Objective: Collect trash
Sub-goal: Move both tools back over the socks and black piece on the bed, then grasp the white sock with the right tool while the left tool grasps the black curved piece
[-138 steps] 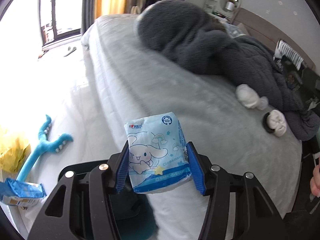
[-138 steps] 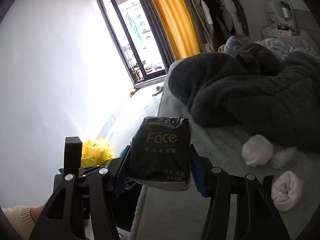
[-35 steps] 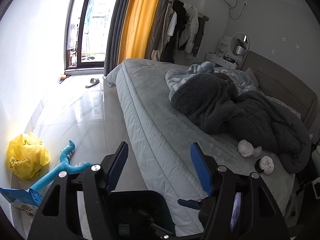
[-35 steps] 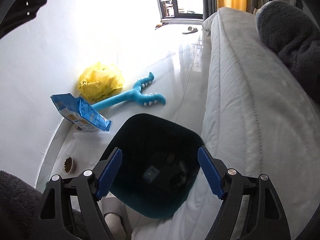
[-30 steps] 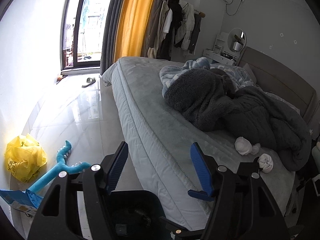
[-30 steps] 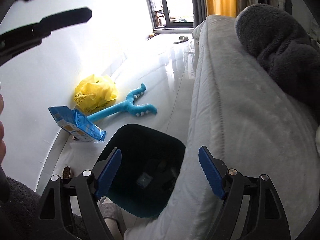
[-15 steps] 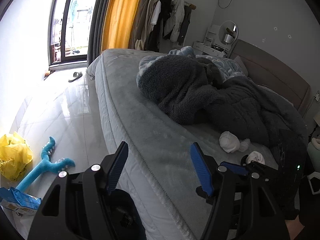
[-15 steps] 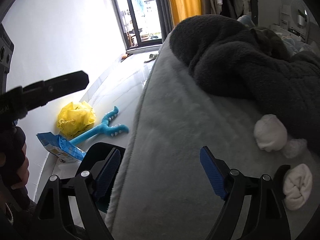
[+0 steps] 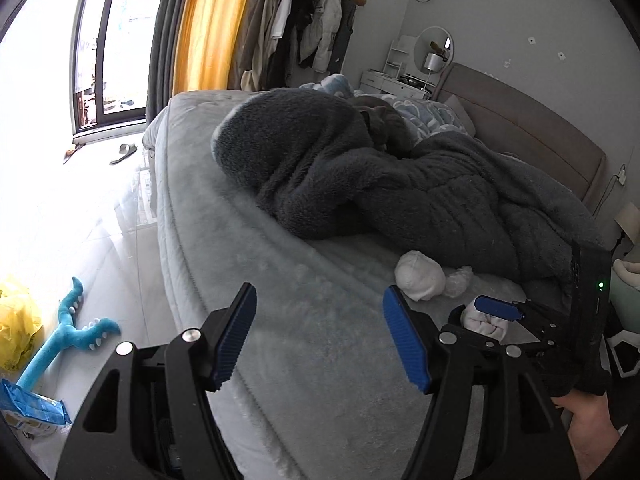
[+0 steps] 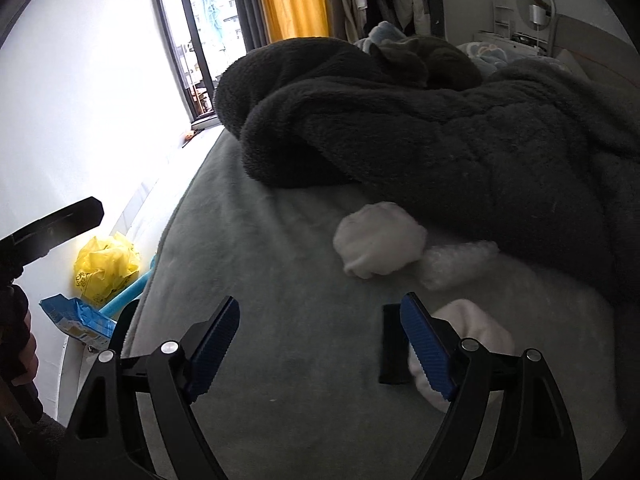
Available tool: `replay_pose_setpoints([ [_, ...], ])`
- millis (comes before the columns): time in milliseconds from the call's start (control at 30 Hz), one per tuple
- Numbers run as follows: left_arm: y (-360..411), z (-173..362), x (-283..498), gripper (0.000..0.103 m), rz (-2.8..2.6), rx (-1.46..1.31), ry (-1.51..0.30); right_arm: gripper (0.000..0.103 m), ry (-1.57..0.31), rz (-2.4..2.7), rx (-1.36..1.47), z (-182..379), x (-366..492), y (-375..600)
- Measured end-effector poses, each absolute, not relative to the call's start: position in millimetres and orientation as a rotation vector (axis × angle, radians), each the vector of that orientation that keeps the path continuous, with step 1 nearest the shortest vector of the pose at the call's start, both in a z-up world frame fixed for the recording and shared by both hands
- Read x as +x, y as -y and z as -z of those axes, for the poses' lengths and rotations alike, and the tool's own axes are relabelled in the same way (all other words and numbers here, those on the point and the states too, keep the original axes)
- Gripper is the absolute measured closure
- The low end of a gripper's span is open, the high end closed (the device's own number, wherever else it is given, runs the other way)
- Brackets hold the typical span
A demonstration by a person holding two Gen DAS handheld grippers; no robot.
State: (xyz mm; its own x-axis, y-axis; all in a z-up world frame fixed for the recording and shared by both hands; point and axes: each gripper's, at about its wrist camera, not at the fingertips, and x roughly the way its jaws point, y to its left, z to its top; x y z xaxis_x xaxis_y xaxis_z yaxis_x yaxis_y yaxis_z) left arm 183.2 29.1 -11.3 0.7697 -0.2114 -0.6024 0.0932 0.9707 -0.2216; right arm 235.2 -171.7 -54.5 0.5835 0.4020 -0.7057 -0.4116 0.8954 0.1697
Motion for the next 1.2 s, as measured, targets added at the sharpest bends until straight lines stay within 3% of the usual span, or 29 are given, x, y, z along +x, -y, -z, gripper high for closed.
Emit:
replay_pose_setpoints([
  [733, 38.0, 31.0, 200.4, 0.026, 0.289, -0.169, -0.720, 0.019, -0.875, -0.354, 0.064, 78.5, 253.4, 257.0],
  [800, 45.7, 32.6, 202.3, 0.026, 0.300, -0.163, -0.725, 0.031, -0.880, -0.342, 0.052, 81.0, 254.0, 261.0],
  [1033, 68.3, 40.3, 207.2, 0.025, 0.333, -0.153, -0.743, 0.055, -0.888, -0.307, 0.024, 87.7, 253.5, 276.8],
  [1100, 75.0, 42.9, 209.3, 0.025, 0.342, -0.152, -0.750, 0.067, -0.884, -0.298, 0.030, 88.9, 253.2, 283.9],
  [1200, 86.3, 47.5, 212.5, 0.025, 0.354, -0.149, -0.762, 0.070, -0.875, -0.296, 0.049, 88.0, 253.0, 293.0],
])
